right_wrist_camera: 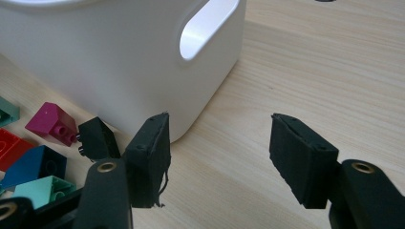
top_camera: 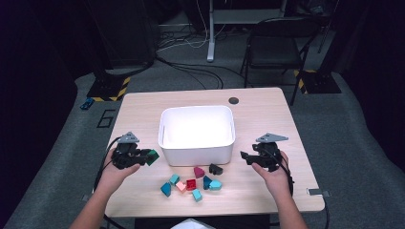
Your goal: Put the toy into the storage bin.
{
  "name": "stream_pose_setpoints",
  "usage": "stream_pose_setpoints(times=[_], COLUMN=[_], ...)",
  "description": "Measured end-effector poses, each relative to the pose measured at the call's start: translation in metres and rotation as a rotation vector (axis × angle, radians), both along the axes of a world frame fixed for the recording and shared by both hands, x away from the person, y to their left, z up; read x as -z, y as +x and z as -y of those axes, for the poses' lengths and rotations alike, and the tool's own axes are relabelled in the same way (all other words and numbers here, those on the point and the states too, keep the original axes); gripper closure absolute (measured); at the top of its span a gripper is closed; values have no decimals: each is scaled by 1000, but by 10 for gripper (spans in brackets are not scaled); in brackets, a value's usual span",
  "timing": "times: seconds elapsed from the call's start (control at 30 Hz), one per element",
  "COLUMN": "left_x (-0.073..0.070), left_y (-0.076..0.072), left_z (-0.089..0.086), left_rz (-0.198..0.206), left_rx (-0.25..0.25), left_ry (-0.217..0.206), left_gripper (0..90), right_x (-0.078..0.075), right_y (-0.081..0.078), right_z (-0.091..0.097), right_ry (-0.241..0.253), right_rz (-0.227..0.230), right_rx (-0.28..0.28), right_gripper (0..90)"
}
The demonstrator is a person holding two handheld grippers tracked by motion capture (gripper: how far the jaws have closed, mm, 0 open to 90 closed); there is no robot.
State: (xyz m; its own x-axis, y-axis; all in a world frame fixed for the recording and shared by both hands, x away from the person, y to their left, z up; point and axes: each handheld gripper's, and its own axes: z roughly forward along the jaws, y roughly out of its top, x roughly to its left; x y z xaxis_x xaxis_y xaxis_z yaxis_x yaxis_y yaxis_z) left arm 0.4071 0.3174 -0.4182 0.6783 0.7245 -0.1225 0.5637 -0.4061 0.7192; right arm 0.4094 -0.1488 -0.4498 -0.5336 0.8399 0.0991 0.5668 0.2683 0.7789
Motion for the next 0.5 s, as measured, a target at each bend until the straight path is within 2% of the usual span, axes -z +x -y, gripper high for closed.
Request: stream_pose_setpoints(times=[0.03,0.07,0.37,0.4,0.5], left_x=[-6,-6,-37,-43,-50], left_y=[0,0,-2,-2,-2], left_z=[-1,-1,-4,-4,-4], left_rz=[2,2,18,23,26], left_rx=[9,9,32,38,46], left_ry=[-1,-1,-4,-8,1], left_gripper=[661,661,661,661,661], right_x=[1,1,5,5,6], right_y=[0,0,1,1,1], right_z=[-1,-1,-1,-1,-1], right_ry=[2,2,-7,-5,-2], right_rz=[-3,-3,-4,-7,-4], right_rx=[3,3,1,4,4], right_gripper=[388,388,388,388,388])
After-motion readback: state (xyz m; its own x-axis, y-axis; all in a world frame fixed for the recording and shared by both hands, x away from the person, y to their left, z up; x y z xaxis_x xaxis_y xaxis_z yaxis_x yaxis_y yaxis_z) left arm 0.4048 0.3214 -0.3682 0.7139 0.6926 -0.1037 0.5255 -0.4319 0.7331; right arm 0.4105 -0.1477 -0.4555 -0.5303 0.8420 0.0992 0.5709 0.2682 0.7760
